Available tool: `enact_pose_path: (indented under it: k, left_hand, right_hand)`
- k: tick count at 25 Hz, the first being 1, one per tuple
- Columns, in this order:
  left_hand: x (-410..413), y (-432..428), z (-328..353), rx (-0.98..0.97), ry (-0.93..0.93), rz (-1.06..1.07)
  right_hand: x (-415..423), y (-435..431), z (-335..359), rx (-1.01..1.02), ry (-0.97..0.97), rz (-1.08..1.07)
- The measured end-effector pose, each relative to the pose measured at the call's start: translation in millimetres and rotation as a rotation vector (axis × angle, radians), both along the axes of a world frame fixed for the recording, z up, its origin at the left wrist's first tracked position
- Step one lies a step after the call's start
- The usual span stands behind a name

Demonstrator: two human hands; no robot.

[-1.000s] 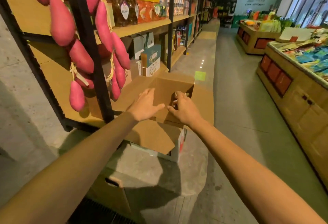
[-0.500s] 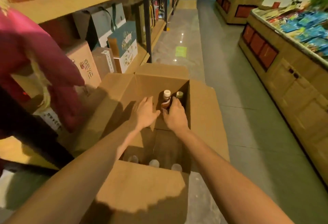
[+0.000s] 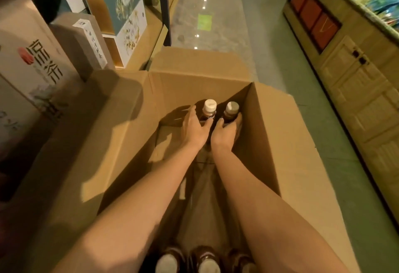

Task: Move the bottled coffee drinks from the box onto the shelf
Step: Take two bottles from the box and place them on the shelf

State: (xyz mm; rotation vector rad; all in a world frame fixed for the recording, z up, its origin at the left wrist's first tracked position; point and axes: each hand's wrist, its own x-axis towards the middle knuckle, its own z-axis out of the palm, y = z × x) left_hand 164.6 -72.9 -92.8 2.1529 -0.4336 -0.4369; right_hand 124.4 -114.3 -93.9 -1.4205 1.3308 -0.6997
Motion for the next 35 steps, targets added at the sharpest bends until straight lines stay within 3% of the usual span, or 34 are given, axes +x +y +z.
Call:
enact_pose_path:
  k: [9,17,24,35]
  left_hand:
    - [16,-31,-37,-0.098,-0.102,0.006]
    - [5,-14,-19,-0.206,-0.024,0.073]
    - [-26,38,75,-0.360,-0.109,0.104]
    - [-160,110,247,-0.480,-0.386,0.258]
  right_hand:
    - [15,-17,-26,-0.058,0.043,-0.080]
    - [4,1,0,-0.034,-0.103,-0.036]
    - [-32,29,73,-0.260,-0.156,0.122]
    - [-155,59,227,-0.580,-0.592,0.518]
